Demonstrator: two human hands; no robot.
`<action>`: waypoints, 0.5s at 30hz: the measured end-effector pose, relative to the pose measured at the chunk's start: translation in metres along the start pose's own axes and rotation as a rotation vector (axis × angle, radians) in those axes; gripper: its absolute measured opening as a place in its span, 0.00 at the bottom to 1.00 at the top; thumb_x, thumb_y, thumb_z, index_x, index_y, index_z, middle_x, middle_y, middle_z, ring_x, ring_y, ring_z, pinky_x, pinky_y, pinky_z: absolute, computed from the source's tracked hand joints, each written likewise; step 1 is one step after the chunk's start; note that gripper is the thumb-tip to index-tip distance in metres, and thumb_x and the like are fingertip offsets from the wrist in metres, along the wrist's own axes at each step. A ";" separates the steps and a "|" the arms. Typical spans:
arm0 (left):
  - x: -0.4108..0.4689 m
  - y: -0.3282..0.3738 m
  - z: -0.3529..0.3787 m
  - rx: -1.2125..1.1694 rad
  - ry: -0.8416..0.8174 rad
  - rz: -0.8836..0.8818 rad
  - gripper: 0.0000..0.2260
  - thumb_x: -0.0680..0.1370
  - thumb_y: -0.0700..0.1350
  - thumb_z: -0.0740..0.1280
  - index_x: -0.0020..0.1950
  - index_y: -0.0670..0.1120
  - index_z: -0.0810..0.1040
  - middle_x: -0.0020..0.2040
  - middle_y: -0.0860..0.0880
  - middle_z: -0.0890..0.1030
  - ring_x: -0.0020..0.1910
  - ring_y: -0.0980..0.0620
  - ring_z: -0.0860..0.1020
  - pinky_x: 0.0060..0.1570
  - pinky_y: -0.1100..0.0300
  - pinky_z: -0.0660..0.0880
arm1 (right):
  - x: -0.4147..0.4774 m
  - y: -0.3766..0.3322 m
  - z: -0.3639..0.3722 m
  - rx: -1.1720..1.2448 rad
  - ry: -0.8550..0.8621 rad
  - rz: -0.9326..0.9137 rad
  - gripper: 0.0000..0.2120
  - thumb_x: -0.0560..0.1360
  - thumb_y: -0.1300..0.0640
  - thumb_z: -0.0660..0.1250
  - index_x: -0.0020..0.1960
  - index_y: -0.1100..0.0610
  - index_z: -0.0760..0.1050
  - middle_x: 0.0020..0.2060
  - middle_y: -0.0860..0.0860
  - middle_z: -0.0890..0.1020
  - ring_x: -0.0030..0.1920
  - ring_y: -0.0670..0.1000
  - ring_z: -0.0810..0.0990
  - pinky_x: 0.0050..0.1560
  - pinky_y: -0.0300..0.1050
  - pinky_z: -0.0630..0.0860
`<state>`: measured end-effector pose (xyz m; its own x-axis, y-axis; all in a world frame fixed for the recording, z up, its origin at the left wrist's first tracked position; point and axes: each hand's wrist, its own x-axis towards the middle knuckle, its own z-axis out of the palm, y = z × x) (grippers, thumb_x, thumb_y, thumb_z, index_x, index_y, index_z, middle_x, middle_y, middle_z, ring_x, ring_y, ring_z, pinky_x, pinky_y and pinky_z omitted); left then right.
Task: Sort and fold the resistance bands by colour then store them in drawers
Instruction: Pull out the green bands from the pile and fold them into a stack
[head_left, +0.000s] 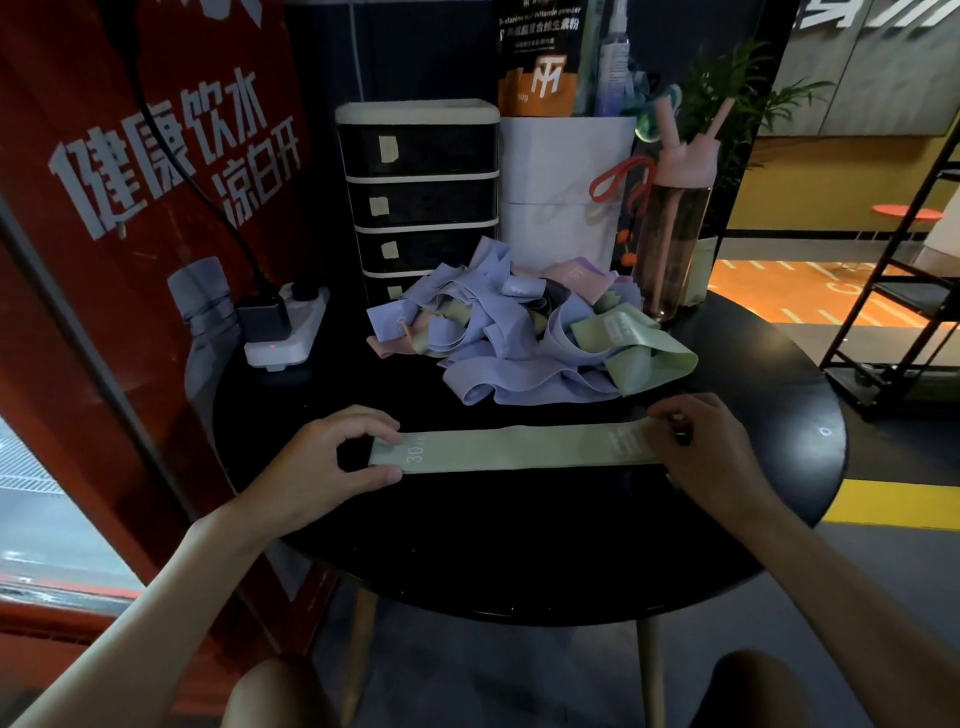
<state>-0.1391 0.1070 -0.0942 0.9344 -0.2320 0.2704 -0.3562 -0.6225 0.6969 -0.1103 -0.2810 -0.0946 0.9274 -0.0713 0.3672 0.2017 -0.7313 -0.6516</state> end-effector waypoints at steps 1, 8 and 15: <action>0.000 0.000 0.000 0.000 -0.010 -0.004 0.13 0.68 0.53 0.75 0.52 0.55 0.84 0.59 0.64 0.78 0.62 0.63 0.75 0.62 0.71 0.67 | 0.000 0.000 0.000 -0.034 -0.016 0.001 0.07 0.76 0.62 0.69 0.53 0.55 0.81 0.51 0.48 0.74 0.47 0.50 0.77 0.51 0.44 0.73; -0.001 0.004 0.002 0.030 -0.065 -0.020 0.09 0.71 0.50 0.75 0.50 0.55 0.83 0.60 0.60 0.77 0.63 0.64 0.74 0.62 0.72 0.67 | -0.001 -0.001 -0.001 -0.070 -0.047 0.005 0.07 0.77 0.62 0.67 0.53 0.55 0.81 0.50 0.48 0.73 0.47 0.50 0.77 0.50 0.43 0.72; 0.054 0.068 0.020 0.090 0.030 0.169 0.02 0.78 0.44 0.70 0.49 0.48 0.82 0.52 0.55 0.80 0.54 0.59 0.76 0.54 0.71 0.68 | 0.012 0.004 -0.014 -0.168 -0.166 -0.029 0.12 0.76 0.47 0.67 0.57 0.50 0.79 0.52 0.46 0.74 0.52 0.51 0.77 0.56 0.52 0.75</action>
<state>-0.1125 0.0373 -0.0455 0.8601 -0.3171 0.3996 -0.5049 -0.6408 0.5783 -0.1032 -0.2944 -0.0834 0.9638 0.0537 0.2611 0.1867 -0.8352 -0.5174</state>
